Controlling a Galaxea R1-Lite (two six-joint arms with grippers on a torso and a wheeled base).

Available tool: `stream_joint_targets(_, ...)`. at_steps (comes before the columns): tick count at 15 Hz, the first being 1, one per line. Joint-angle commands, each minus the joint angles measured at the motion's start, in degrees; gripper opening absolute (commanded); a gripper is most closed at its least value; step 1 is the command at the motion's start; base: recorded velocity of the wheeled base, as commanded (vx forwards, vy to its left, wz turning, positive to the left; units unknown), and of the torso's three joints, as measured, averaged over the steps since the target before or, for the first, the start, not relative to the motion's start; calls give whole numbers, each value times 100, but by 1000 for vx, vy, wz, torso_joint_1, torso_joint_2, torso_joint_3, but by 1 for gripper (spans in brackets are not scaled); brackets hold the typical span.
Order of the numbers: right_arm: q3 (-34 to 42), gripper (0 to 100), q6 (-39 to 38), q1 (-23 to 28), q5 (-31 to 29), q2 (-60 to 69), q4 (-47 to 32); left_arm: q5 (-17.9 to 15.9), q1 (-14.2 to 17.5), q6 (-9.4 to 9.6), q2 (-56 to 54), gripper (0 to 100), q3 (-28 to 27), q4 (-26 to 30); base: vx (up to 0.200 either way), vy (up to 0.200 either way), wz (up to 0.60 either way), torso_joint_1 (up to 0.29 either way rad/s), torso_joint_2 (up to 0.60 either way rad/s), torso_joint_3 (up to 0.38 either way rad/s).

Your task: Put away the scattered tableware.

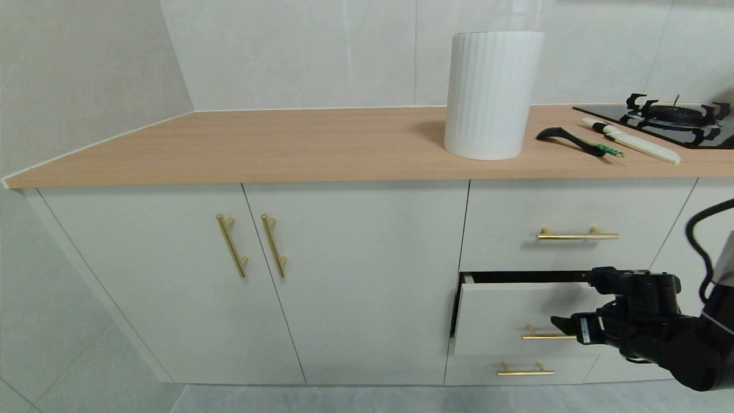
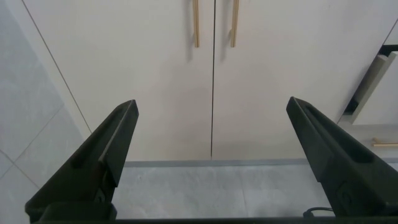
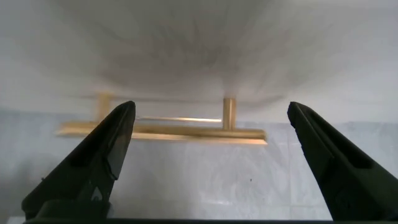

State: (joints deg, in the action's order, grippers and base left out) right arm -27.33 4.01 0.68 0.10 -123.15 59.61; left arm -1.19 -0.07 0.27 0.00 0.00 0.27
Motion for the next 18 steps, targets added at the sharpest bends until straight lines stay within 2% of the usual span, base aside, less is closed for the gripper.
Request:
stream_joint_targets(1, 272, 100, 12, -68, 307, 2278, -1303, -4, -1, 0, 0, 100, 0, 0, 0, 0, 0, 0, 0, 0)
stream_joint_targets(4, -255, 100, -23, -508, 368, 3543, -3131, 5, -1, 0, 0, 100, 0, 0, 0, 0, 0, 0, 0, 0)
stream_joint_targets(6, -633, 100, -41, -578, 359, 3447, -3483, -4, -1, 0, 0, 100, 0, 0, 0, 0, 0, 0, 0, 0)
stream_joint_targets(10, -1169, 100, -85, -736, 175, 2603, -3456, -4, -1, 0, 0, 100, 0, 0, 0, 0, 0, 0, 0, 0)
stream_joint_targets(15, -1310, 100, -146, -727, 96, 1900, -3333, 5, -1, 0, 0, 100, 0, 0, 0, 0, 0, 0, 0, 0)
stream_joint_targets(16, -1310, 100, -383, -727, -142, 1504, -2788, 5, -1, 0, 0, 100, 0, 0, 0, 0, 0, 0, 0, 0)
stream_joint_targets(18, -1275, 100, -383, -631, -291, 1258, -2261, -4, -1, 0, 9, 100, 0, 0, 0, 0, 0, 0, 0, 0)
